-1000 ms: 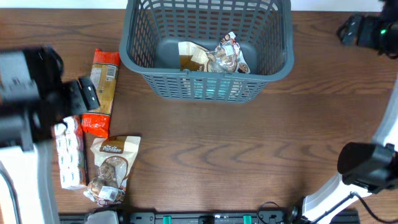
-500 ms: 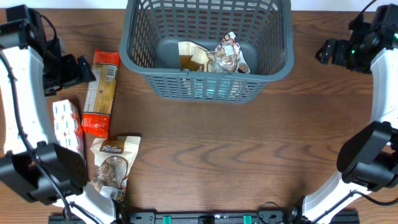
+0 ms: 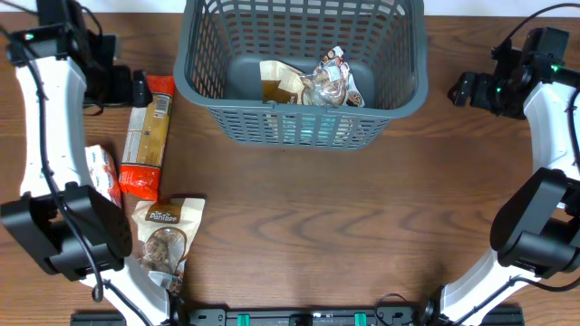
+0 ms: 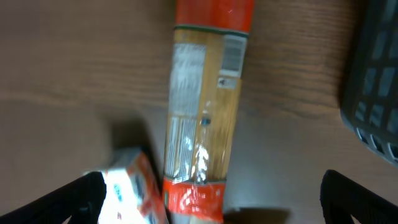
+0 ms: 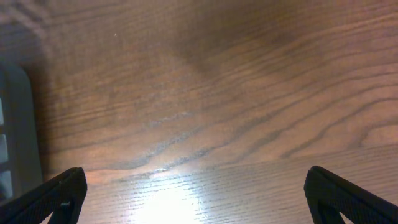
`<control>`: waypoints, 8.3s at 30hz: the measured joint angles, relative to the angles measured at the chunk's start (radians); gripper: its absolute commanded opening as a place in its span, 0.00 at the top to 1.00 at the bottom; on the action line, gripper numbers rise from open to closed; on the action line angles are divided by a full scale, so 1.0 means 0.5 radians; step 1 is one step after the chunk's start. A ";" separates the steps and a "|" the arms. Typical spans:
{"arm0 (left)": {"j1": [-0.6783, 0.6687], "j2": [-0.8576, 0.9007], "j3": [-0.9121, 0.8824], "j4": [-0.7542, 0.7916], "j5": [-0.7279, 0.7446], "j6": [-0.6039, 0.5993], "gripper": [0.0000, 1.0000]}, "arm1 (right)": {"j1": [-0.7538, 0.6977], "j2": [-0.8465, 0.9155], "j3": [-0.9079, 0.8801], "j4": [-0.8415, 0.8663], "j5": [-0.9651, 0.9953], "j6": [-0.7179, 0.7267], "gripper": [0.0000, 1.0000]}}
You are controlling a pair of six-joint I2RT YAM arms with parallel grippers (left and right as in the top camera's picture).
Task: Pack container
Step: 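Reach the left gripper to the spaghetti package and grasp it, then lift the spaghetti package and lay it into the basket, then move the left gripper to the white tissue box and grasp it, then lift the tissue box over the basket and lower it inside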
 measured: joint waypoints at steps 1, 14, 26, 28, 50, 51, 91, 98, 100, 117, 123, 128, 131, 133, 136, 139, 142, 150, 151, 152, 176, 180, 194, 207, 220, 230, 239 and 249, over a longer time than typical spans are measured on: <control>-0.011 0.017 -0.020 0.019 0.000 0.028 0.01 | -0.001 0.000 0.000 0.001 0.000 0.000 0.01; -0.016 0.577 -0.161 0.094 -0.007 0.116 0.01 | 0.000 0.000 0.000 0.009 0.000 -0.044 0.01; -0.015 0.713 -0.161 0.160 -0.047 0.116 0.07 | 0.000 0.000 0.000 0.011 0.000 -0.096 0.01; -0.014 0.717 -0.161 0.153 -0.055 0.114 0.11 | 0.000 0.000 0.000 0.011 0.000 -0.098 0.01; -0.012 0.679 -0.130 0.062 -0.041 0.040 0.94 | 0.000 0.000 0.000 0.002 -0.001 -0.109 0.01; -0.012 0.668 -0.130 0.058 -0.041 0.034 0.94 | 0.000 0.000 0.000 -0.002 -0.001 -0.109 0.01; -1.291 -0.639 -0.132 1.083 0.204 1.571 0.94 | 0.008 0.000 -0.001 -0.001 -0.001 -0.109 0.01; -1.269 -0.128 -0.134 1.092 0.176 1.625 0.94 | 0.008 0.000 -0.001 0.001 -0.001 -0.110 0.01; -1.257 -0.003 -0.134 1.080 0.166 1.594 0.94 | 0.008 0.000 -0.001 0.001 -0.001 -0.111 0.01; -1.198 -0.080 -0.135 0.887 0.159 1.335 0.02 | 0.008 0.000 -0.001 -0.007 -0.001 -0.112 0.01; -1.197 -0.606 -0.128 0.899 0.079 1.183 0.01 | 0.008 0.000 -0.001 -0.014 -0.002 -0.112 0.01; -1.120 -1.055 -0.084 0.737 -0.166 0.913 0.02 | 0.008 0.000 -0.001 -0.035 -0.005 -0.112 0.01; -0.967 -1.250 -0.070 0.476 -0.263 0.745 0.01 | 0.008 0.000 -0.001 -0.036 -0.006 -0.112 0.01; -0.851 -1.337 -0.064 0.265 -0.305 0.646 0.01 | 0.008 0.000 -0.001 -0.036 -0.006 -0.112 0.01; -0.662 -1.418 -0.065 -0.069 -0.330 0.481 0.01 | 0.008 0.000 -0.001 -0.038 -0.007 -0.112 0.01; -0.447 -1.442 -0.069 -0.399 -0.353 0.322 0.01 | 0.009 0.000 -0.001 -0.037 -0.007 -0.112 0.01; -0.241 -1.437 -0.099 -0.616 -0.367 0.202 0.01 | 0.011 0.000 -0.001 -0.033 -0.007 -0.113 0.01; 0.286 -1.374 -0.587 -0.536 -0.329 -0.031 0.01 | 0.066 0.000 -0.001 0.001 -0.008 -0.117 0.01; 0.345 -1.366 -0.704 -0.472 -0.312 -0.050 0.02 | 0.074 0.000 -0.001 0.005 -0.008 -0.117 0.01; 0.390 -1.363 -0.801 -0.407 -0.301 -0.066 0.01 | 0.078 0.000 -0.002 0.003 -0.008 -0.117 0.01; 0.625 -0.754 -1.946 0.993 -0.228 0.036 0.01 | 0.086 0.000 -0.002 0.014 -0.007 -0.178 0.01; 0.625 -0.598 -1.946 1.037 -0.227 0.056 0.01 | 0.086 0.000 -0.002 0.011 -0.007 -0.191 0.01; 0.629 -0.558 -1.941 1.006 -0.002 -0.005 0.94 | 0.086 0.000 -0.002 0.008 -0.007 -0.214 0.01; 0.497 -1.125 -1.492 0.782 0.190 -0.059 0.94 | 0.086 0.000 -0.002 0.008 -0.008 -0.214 0.01; -0.391 -1.440 -0.901 0.910 0.213 0.375 0.94 | 0.086 0.000 -0.002 0.008 -0.007 -0.214 0.01; -0.912 -1.388 -0.881 1.772 0.227 0.767 0.94 | 0.089 0.000 -0.002 0.005 -0.007 -0.214 0.01; -1.055 -1.162 -0.865 2.123 0.227 0.820 0.94 | 0.089 0.000 -0.002 -0.010 -0.007 -0.214 0.01; -1.142 -0.740 -0.627 2.063 0.228 0.826 0.94 | 0.089 0.000 -0.002 -0.014 -0.007 -0.214 0.01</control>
